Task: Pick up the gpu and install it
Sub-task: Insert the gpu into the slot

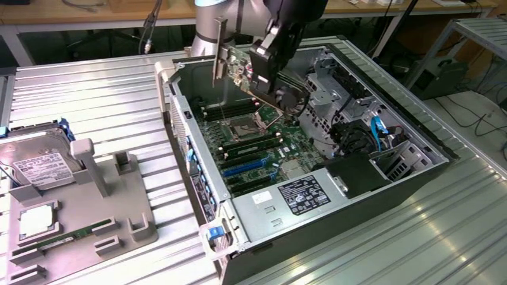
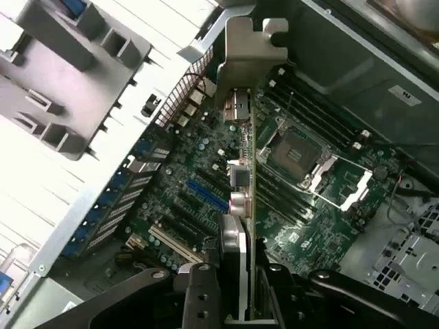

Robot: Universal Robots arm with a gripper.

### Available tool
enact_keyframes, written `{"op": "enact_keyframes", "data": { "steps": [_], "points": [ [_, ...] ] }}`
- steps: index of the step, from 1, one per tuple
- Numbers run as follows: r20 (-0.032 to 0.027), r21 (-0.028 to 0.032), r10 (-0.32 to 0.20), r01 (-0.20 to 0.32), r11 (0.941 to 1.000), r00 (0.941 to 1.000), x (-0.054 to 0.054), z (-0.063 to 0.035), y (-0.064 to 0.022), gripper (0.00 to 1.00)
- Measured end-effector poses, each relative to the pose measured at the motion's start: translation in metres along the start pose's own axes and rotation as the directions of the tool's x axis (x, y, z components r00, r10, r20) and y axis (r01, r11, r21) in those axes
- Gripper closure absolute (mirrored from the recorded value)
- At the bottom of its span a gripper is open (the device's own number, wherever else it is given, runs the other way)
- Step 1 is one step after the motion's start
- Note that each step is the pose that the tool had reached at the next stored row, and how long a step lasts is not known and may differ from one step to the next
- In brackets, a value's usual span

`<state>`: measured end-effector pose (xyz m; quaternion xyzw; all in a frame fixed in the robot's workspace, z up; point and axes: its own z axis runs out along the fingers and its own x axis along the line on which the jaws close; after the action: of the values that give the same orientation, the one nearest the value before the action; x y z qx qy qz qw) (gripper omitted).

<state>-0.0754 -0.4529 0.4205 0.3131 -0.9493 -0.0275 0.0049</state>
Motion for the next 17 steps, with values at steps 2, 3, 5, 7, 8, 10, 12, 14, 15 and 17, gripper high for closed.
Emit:
{"op": "enact_keyframes", "data": {
  "steps": [2,3,5,7,8,10,12,14,15,17],
  "points": [
    [-0.0023,-0.0003,-0.041,0.041,0.9992,0.9992,0.0000,0.0000,0.0000,0.72],
    [-0.0046,-0.0008,-0.082,0.082,0.9966,0.9966,0.0000,0.0000,0.0000,0.72],
    [-0.0089,-0.0020,-0.162,0.162,0.9868,0.9867,0.0000,0.0000,0.0000,0.72],
    [-0.0116,-0.0029,-0.213,0.213,0.9770,0.9770,0.0000,0.0002,0.0000,0.72],
    [-0.0125,-0.0033,-0.229,0.229,0.9735,0.9734,0.0000,0.0002,0.0000,0.72],
    [-0.0144,-0.0041,-0.266,0.266,0.9639,0.9638,-0.0001,0.0006,-0.0001,0.72],
    [-0.0163,-0.0048,-0.297,0.297,0.9550,0.9548,-0.0005,0.0006,-0.0004,0.72],
    [-0.0179,-0.0057,-0.332,0.331,0.9435,0.9433,-0.0007,0.0008,-0.0005,0.72],
    [-0.0190,-0.0063,-0.353,0.353,0.9357,0.9355,-0.0008,0.0009,-0.0006,0.72],
    [-0.0201,-0.0067,-0.373,0.373,0.9277,0.9275,-0.0020,0.0008,-0.0015,0.72]
  ]
}}
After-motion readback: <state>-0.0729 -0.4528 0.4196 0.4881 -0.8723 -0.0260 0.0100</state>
